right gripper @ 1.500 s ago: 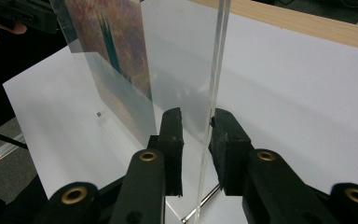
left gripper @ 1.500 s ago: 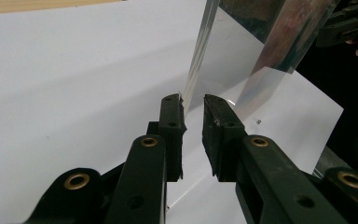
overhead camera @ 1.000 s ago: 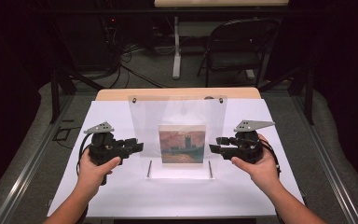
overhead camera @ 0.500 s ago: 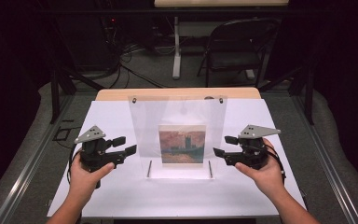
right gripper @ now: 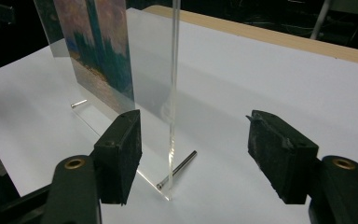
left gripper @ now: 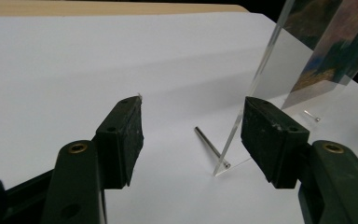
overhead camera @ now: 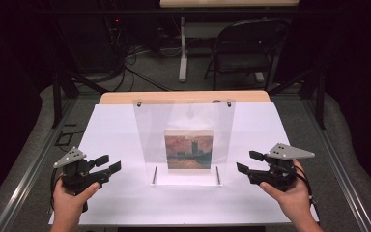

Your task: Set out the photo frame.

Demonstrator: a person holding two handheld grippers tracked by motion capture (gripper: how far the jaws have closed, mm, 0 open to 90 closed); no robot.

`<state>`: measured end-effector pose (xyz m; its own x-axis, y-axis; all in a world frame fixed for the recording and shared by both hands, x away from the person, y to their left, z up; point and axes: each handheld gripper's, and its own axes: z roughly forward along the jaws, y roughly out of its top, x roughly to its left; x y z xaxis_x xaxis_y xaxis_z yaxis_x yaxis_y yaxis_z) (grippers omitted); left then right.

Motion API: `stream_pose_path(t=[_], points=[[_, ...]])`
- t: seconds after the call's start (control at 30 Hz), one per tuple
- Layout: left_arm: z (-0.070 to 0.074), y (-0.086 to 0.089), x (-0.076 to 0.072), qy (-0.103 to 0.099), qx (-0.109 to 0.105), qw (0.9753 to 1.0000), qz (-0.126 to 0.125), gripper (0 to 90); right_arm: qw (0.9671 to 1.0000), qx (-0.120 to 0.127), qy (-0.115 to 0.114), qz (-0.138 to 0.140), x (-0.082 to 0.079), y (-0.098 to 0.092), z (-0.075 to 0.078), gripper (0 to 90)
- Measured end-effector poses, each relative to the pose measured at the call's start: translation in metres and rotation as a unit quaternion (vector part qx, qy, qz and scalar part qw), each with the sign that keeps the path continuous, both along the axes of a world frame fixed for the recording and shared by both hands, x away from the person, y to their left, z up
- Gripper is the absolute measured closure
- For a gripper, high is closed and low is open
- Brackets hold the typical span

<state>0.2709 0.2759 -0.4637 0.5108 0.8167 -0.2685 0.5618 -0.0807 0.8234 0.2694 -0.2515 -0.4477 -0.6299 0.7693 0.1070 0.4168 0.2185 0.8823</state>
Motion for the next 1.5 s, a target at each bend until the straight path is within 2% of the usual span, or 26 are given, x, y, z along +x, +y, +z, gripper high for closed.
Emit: stream_pose_path(t=[0.23,0.37,0.43,0.53,0.63,0.73,0.83,0.97,1.03,1.17,1.33,1.5], points=[[-0.02,0.014,-0.011,0.02,0.0,0.9994,0.029,38.5,0.9996,0.007,0.004,-0.027,-0.014,-0.013,-0.012,34.6],[-0.032,0.016,-0.014,0.033,-0.008,0.9987,0.038,38.5,0.9987,0.022,0.019,-0.041,-0.02,-0.016,-0.026,34.6],[-0.036,0.017,-0.015,0.035,-0.011,0.9984,0.042,38.5,0.9986,0.015,0.021,-0.045,-0.021,-0.017,-0.034,34.6],[-0.042,0.016,-0.016,0.035,0.0,0.9981,0.051,38.5,0.9979,0.011,0.033,-0.055,-0.023,-0.016,-0.045,34.6],[-0.048,0.016,-0.015,0.034,0.019,0.9977,0.055,38.4,0.9976,0.004,0.03,-0.062,-0.023,-0.016,-0.056,34.6],[-0.055,0.013,-0.014,0.036,0.024,0.9979,0.049,38.4,0.9976,0.002,0.019,-0.066,-0.024,-0.017,-0.064,34.6],[-0.062,0.007,-0.012,0.037,0.043,0.9976,0.04,38.4,0.9975,0.001,0.02,-0.067,-0.023,-0.017,-0.069,34.6],[-0.07,-0.002,-0.011,0.045,0.059,0.9971,0.02,39.0,0.9972,-0.018,0.029,-0.066,-0.02,-0.014,-0.08,34.7],[-0.072,-0.007,-0.01,0.047,0.065,0.9968,0.008,39.1,0.9973,-0.018,0.037,-0.06,-0.018,-0.012,-0.084,34.7],[-0.073,-0.014,-0.011,0.035,0.079,0.9962,-0.008,39.0,0.9977,-0.019,0.035,-0.054,-0.017,-0.011,-0.087,34.8],[-0.075,-0.019,-0.011,0.038,0.096,0.9945,-0.018,38.9,0.9967,-0.018,0.06,-0.052,-0.014,-0.011,-0.094,34.8],[-0.076,-0.019,-0.011,0.041,0.097,0.9942,-0.022,38.9,0.9956,-0.02,0.077,-0.049,-0.013,-0.011,-0.097,34.9]])
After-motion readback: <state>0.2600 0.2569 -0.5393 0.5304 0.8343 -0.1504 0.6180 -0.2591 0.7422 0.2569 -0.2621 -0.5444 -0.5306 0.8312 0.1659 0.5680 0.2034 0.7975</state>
